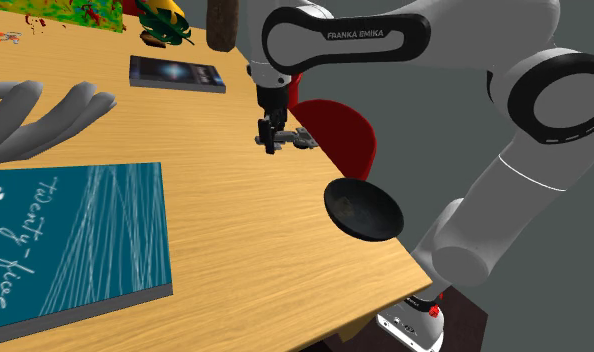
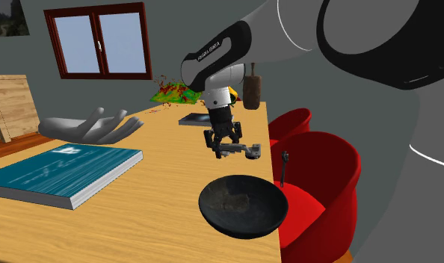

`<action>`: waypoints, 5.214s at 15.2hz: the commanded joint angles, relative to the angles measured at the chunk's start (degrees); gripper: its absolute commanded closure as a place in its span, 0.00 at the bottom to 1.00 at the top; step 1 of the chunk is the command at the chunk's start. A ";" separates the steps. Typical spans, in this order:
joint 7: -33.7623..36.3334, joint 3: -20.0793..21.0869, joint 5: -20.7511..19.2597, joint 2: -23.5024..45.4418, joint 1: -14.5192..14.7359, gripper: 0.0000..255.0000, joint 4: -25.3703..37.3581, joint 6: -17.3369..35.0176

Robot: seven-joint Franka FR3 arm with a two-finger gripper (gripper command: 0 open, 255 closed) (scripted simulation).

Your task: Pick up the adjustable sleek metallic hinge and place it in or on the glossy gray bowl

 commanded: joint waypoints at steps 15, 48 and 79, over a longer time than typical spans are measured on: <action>-0.71 0.04 0.11 -0.34 0.03 1.00 7.96 -8.36; 8.86 5.72 13.44 -36.93 7.82 1.00 -16.13 -20.04; 10.85 7.76 15.92 -39.90 9.10 0.00 -21.33 -17.56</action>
